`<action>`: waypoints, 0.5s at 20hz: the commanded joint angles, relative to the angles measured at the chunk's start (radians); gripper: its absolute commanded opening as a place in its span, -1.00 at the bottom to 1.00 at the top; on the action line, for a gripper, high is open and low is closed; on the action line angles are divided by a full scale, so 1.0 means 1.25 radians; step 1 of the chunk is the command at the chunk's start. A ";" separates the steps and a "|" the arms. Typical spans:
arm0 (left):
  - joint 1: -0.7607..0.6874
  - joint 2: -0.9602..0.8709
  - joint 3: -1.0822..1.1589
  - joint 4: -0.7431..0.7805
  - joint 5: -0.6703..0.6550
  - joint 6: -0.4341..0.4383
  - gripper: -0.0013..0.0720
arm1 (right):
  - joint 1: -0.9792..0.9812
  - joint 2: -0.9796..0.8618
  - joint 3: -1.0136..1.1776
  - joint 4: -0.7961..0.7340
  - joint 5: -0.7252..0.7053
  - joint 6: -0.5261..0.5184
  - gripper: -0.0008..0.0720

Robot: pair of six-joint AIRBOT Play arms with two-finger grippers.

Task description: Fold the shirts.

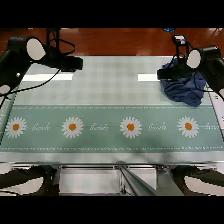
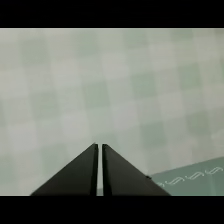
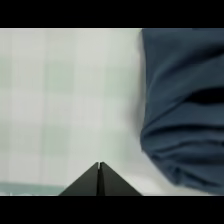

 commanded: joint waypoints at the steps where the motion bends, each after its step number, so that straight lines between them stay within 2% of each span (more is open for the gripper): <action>1: 0.008 -0.019 0.000 0.027 0.105 0.000 0.21 | 0.001 -0.001 0.000 -0.060 -0.143 0.000 -0.66; 2: 0.011 -0.028 0.000 0.049 0.113 0.000 0.41 | 0.001 0.000 0.000 -0.087 -0.162 0.000 -0.16; 3: 0.015 -0.034 0.000 0.069 0.108 0.000 0.41 | 0.001 0.000 0.000 -0.122 -0.174 0.000 0.02; 4: 0.023 -0.035 0.000 0.070 0.094 -0.001 0.41 | -0.003 -0.002 0.000 -0.188 -0.185 0.002 0.04; 5: 0.035 -0.035 0.001 0.070 0.069 -0.003 0.41 | -0.016 -0.005 0.000 -0.270 -0.200 0.042 0.04; 6: 0.050 -0.033 0.001 0.070 0.034 -0.003 0.41 | -0.045 -0.012 0.001 -0.342 -0.219 0.127 0.04; 7: 0.069 -0.033 0.001 0.070 -0.013 -0.003 0.41 | -0.087 -0.027 0.005 -0.345 -0.240 0.172 0.04; 8: 0.089 -0.033 0.000 0.070 -0.058 -0.003 0.41 | -0.128 -0.051 0.015 -0.303 -0.248 0.169 0.04; 10: 0.127 -0.033 0.000 0.070 -0.149 -0.002 0.41 | -0.197 -0.122 0.042 -0.185 -0.246 0.110 0.04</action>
